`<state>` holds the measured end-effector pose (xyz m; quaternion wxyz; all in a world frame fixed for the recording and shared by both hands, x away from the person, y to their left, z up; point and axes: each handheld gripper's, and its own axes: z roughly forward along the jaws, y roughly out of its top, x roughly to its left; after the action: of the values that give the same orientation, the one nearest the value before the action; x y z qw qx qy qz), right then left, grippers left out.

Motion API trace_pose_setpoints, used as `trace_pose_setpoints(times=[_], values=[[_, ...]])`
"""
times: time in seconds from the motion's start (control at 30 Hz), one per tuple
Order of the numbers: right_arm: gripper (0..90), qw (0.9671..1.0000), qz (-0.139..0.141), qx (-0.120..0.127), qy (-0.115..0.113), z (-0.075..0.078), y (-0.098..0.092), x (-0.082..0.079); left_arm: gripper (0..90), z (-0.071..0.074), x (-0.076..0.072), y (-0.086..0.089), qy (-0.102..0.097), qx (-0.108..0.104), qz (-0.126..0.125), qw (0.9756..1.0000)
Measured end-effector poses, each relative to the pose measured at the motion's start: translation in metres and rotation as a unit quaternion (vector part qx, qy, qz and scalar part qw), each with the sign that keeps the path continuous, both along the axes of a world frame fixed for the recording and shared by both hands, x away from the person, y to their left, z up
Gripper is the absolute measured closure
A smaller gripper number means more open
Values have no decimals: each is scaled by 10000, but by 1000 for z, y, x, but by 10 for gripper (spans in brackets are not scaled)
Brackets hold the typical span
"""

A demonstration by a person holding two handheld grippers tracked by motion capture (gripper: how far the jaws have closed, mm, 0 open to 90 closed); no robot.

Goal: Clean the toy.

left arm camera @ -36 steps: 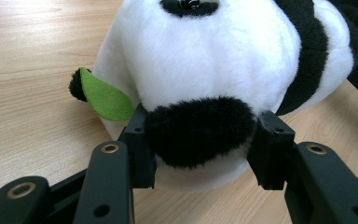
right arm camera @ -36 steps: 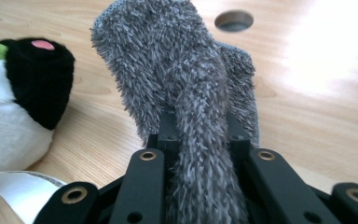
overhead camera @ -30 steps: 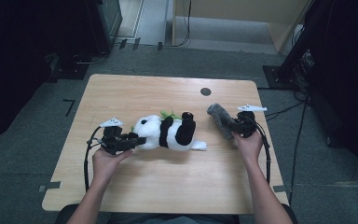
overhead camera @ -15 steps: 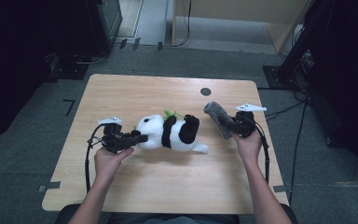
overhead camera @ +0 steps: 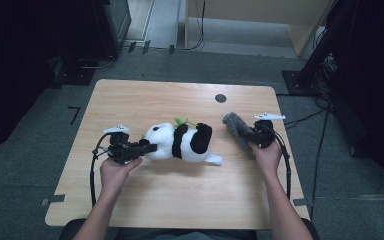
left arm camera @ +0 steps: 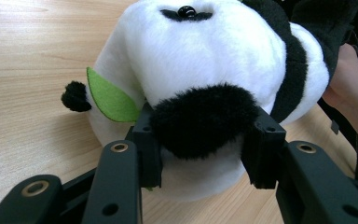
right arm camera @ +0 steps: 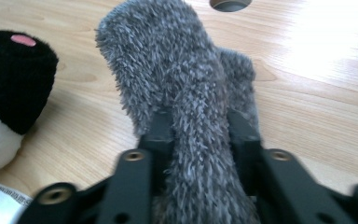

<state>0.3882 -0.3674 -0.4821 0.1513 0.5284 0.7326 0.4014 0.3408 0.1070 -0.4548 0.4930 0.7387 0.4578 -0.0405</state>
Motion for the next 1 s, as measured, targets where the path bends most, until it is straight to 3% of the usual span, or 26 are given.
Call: trace_pose_setpoints(times=[0.2, 0.4, 0.6, 0.83, 1.0], values=[[468, 9996, -7, 175, -217, 8, -4, -4, 564, 2, -1, 0, -51, -3, -33, 10000], [429, 9987, 192, 306, -367, 17, 1, -14, 581, 4, 0, 2, -99, -73, -10, 9999], [390, 9954, 657, 474, -508, 27, 16, -28, 586, 6, 1, 4, -117, -125, 39, 9998], [329, 9858, 1438, 555, -670, 32, 51, -44, 586, 5, 6, 4, -129, -137, 201, 9996], [227, 9749, 1984, 712, -712, 32, 70, -50, 586, 6, 9, -1, -142, -107, 206, 9996]])
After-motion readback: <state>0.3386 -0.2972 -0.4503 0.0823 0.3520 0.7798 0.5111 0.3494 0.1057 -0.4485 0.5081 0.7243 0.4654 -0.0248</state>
